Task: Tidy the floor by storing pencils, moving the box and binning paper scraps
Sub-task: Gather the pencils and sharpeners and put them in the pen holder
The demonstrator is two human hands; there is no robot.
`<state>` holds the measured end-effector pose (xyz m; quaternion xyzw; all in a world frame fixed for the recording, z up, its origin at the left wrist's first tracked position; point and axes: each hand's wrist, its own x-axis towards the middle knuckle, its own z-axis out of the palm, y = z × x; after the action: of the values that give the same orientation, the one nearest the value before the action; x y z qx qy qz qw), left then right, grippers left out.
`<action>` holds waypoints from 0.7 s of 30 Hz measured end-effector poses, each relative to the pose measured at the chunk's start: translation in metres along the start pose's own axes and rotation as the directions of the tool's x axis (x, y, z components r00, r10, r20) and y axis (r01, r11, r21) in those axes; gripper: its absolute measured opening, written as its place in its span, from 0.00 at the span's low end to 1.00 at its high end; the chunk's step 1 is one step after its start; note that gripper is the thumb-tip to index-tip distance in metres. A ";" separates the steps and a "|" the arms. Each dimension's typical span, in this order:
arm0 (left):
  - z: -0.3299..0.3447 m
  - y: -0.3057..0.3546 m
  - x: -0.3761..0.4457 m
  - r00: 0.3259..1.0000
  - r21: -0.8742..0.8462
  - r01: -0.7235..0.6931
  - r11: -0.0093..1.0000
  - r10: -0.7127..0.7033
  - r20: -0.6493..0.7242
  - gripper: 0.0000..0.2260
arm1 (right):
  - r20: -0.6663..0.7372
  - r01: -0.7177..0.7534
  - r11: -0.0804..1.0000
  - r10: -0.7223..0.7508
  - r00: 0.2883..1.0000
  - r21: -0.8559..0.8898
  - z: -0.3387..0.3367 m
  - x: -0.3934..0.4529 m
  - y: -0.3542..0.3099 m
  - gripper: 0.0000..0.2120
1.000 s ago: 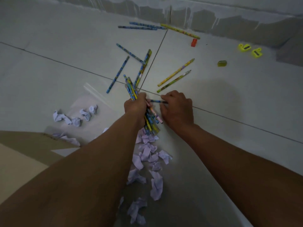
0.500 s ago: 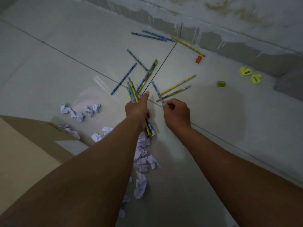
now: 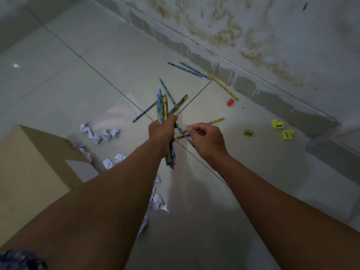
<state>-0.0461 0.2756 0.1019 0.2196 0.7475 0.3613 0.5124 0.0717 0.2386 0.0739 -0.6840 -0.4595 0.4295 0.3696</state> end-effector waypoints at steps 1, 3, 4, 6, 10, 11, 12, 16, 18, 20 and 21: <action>0.000 -0.001 0.000 1.000 -0.008 0.010 1.000 -0.010 -0.010 0.11 | -0.024 0.007 0.998 -0.009 1.000 -0.065 -0.002 0.001 0.002 0.04; -0.001 -0.005 0.002 1.000 -0.030 0.031 0.999 -0.031 0.001 0.09 | -0.061 0.031 0.978 -0.045 0.997 -0.206 -0.002 0.004 0.011 0.06; -0.002 -0.010 0.005 0.999 -0.038 0.045 0.998 -0.045 0.004 0.07 | -0.055 0.048 0.964 -0.065 0.996 -0.260 0.000 0.006 0.017 0.06; -0.006 -0.019 0.011 0.998 -0.051 0.069 0.996 -0.069 0.011 0.05 | -0.006 0.104 0.936 -0.112 0.994 -0.337 0.005 0.012 0.028 0.09; -0.016 -0.037 0.029 0.994 -0.068 0.107 0.992 -0.107 0.007 0.05 | 0.063 0.222 0.820 -0.222 0.973 -0.527 0.013 0.028 0.047 0.11; -0.019 -0.042 0.033 0.994 -0.048 0.110 0.993 -0.110 0.003 0.05 | 0.074 0.258 0.791 -0.262 0.962 -0.555 0.016 0.030 0.052 0.11; -0.021 -0.045 0.036 0.994 -0.019 0.109 0.994 -0.109 -0.001 0.05 | 0.086 0.292 0.756 -0.301 0.950 -0.586 0.018 0.032 0.056 0.11; -0.028 -0.065 0.043 0.991 -0.025 0.132 0.991 -0.132 -0.022 0.06 | 0.153 0.332 0.650 -0.317 0.936 -0.684 0.028 0.035 0.071 0.12; -0.026 -0.066 0.046 0.989 -0.049 0.145 0.988 -0.146 -0.015 0.06 | 0.165 0.325 0.618 -0.302 0.939 -0.716 0.032 0.038 0.072 0.12; -0.021 -0.066 0.049 0.990 -0.071 0.139 0.988 -0.140 -0.011 0.05 | 0.165 0.307 0.596 -0.282 0.945 -0.742 0.035 0.043 0.071 0.11; -0.019 -0.065 0.052 0.991 -0.074 0.132 0.989 -0.133 -0.009 0.05 | 0.166 0.296 0.581 -0.266 0.949 -0.758 0.036 0.045 0.070 0.10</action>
<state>-0.0804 0.2646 0.0245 0.1480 0.7503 0.3552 0.5376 0.0692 0.2635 -0.0131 -0.6868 -0.7074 0.1377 0.0947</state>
